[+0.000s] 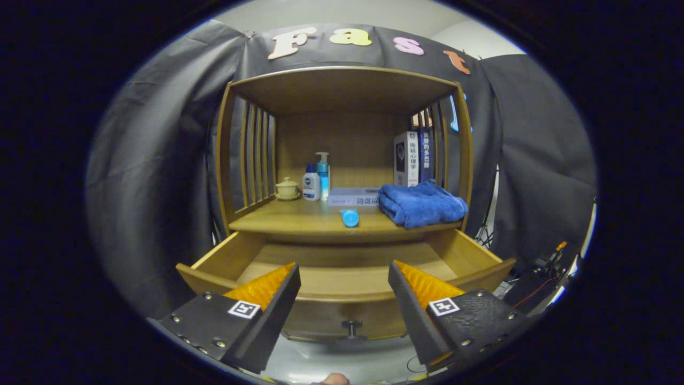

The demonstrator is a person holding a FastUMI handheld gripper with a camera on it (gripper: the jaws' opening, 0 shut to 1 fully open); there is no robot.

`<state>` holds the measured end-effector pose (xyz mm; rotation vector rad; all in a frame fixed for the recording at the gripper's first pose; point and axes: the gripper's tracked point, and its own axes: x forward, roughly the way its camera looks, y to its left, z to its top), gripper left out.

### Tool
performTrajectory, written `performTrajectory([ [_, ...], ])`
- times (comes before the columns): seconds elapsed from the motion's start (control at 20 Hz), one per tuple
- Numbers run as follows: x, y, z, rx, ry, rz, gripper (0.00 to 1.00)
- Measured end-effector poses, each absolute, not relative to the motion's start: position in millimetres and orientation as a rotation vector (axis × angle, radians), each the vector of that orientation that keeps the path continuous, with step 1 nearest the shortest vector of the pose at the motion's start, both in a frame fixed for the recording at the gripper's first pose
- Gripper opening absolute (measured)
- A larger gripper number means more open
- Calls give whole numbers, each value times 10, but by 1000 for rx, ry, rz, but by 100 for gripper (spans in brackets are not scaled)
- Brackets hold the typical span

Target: Pull open the drawer, take out the items inside it, and place them on the countertop above the cabinet.

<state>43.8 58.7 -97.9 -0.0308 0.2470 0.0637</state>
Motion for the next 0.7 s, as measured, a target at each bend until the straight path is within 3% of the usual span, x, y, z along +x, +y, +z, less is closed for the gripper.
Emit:
performTrajectory([
  [0.35,465,503,-1346,23,268,68,99],
  [0.7,498,400,-1306,52,225,52,95],
])
